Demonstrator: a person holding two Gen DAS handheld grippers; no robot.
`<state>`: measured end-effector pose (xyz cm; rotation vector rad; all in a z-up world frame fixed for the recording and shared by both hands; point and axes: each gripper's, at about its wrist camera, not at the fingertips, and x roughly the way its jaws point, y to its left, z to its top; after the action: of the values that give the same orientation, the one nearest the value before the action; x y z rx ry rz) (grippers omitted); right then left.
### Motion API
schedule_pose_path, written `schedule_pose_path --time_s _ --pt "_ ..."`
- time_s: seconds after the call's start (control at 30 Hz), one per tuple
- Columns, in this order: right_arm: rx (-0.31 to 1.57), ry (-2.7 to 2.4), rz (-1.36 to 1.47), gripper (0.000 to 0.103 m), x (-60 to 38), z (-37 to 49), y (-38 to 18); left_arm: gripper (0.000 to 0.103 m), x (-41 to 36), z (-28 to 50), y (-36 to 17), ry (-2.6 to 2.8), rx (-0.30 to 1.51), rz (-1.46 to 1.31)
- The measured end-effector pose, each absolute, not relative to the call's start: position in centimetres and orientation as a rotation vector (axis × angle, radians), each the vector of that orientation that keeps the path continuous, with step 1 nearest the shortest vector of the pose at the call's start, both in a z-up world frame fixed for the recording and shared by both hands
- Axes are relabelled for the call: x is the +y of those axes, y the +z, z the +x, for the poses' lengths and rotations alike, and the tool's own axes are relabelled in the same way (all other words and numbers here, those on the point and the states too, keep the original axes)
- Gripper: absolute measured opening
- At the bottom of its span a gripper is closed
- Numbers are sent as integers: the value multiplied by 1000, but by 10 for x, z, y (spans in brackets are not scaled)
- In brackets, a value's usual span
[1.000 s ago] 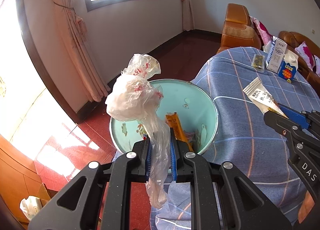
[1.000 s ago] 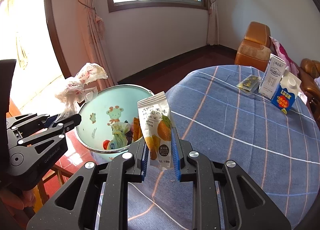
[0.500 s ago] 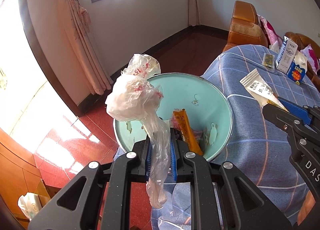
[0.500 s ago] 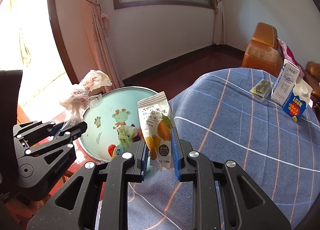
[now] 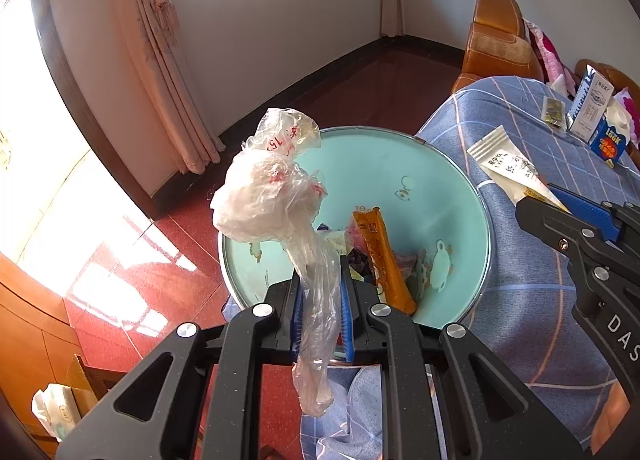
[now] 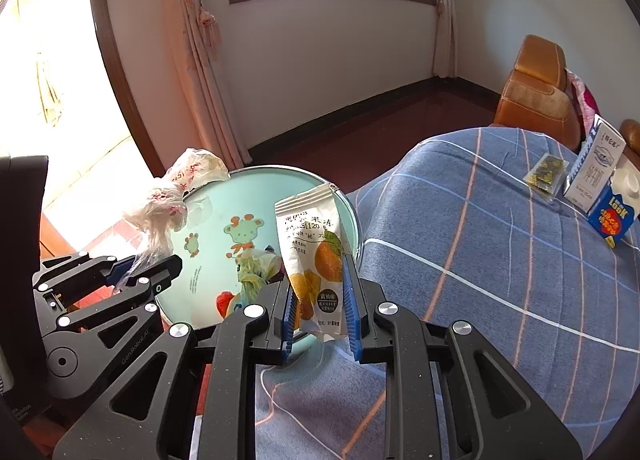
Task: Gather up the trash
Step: 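Carry the clear bag and snack packet over the blue bin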
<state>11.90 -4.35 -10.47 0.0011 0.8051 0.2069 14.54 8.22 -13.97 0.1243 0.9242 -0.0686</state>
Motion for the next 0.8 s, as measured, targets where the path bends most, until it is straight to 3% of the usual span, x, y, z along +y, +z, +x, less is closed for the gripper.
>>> schedule_pose_path --time_s 0.8 --pt "911 204 11 23 -23 184 -142 15 83 193 -181 -78 1050 130"
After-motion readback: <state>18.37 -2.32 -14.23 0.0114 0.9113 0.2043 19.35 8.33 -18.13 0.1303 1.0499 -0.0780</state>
